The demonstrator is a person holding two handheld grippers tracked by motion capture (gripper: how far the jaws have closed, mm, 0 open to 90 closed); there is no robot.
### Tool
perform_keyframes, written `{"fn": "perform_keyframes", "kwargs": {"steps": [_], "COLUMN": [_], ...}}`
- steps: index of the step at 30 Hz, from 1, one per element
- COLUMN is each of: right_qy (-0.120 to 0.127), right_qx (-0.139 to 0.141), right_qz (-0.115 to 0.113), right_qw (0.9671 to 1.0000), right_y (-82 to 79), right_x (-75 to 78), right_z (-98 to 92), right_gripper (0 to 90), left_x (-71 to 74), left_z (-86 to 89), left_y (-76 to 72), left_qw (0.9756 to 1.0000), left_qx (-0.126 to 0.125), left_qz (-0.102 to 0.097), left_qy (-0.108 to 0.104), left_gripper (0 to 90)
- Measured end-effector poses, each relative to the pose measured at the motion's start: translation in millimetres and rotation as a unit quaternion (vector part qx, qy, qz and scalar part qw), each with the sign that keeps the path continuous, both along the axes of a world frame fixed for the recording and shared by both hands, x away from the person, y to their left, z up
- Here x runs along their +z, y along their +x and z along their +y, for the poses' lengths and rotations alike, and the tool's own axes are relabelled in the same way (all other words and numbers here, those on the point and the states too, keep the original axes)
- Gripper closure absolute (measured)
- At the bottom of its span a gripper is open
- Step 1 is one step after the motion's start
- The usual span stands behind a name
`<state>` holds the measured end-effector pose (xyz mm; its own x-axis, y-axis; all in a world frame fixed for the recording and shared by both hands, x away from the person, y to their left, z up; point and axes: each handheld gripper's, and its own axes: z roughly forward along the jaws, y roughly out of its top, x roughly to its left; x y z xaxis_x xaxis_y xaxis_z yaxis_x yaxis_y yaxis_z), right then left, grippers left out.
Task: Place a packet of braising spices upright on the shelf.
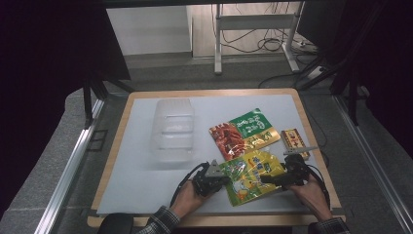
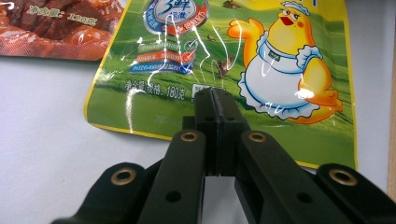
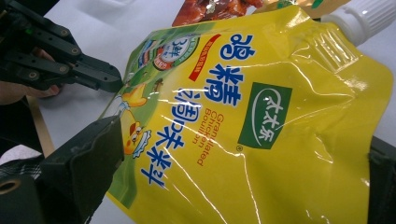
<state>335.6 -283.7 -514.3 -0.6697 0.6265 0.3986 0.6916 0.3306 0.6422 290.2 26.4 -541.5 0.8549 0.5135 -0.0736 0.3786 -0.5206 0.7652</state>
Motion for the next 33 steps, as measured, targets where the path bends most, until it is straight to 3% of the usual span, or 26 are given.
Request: {"fn": "perform_keyframes", "kwargs": {"steps": [4, 6, 7, 8, 9, 13, 15, 17, 21, 33], "right_qy": [-0.002, -0.033, -0.063, -0.063, -0.07, -0.056, -0.063, -0.056, -0.04, 0.002], "right_qx": [-0.005, -0.015, -0.024, -0.024, -0.03, -0.043, -0.046, -0.04, -0.038, -0.033], "right_qz": [0.005, -0.013, -0.031, -0.031, -0.034, -0.022, -0.031, -0.039, -0.051, -0.064], "right_qw": [1.0, 0.9993, 0.9972, 0.9972, 0.9965, 0.9973, 0.9965, 0.9968, 0.9972, 0.9974], "right_y": [-0.2, -2.7, -4.7, -4.7, -5.3, -5.0, -6.6, -8.7, -11.5, -12.7], "right_x": [1.9, 4.6, 7.2, 7.2, 8.5, 10.0, 11.6, 14.7, 20.9, 34.0], "right_z": [-0.5, 1.2, 1.4, 1.4, 0.7, -5.7, -6.6, -6.3, -5.7, -5.4], "right_gripper": [7.9, 18.7, 33.9, 33.9, 41.7, 64.0, 75.6, 81.3, 88.2, 88.7], "left_x": [-0.1, -0.3, -0.4, -0.4, -0.5, -0.6, -0.4, 0.6, 0.9, 10.9], "left_z": [0.0, 0.1, -0.1, -0.1, -0.2, -0.2, 0.3, 2.0, 4.3, 15.8], "left_y": [0.0, 0.0, -0.1, -0.1, -0.2, -0.5, -0.3, -0.4, -3.1, -17.8], "left_qw": [1.0, 1.0, 1.0, 1.0, 1.0, 1.0, 1.0, 1.0, 0.9999, 0.9991], "left_qx": [0.0, 0.001, 0.001, 0.001, 0.002, 0.002, 0.001, -0.002, 0.007, 0.01], "left_qz": [0.001, 0.002, 0.002, 0.002, 0.002, 0.0, -0.002, -0.006, -0.007, -0.041], "left_qy": [-0.003, -0.004, -0.005, -0.005, -0.005, -0.005, -0.005, 0.004, -0.01, 0.003], "left_gripper": [90.0, 90.0, 90.0, 90.0, 90.0, 90.0, 90.0, 89.6, 80.5, 50.7]}}
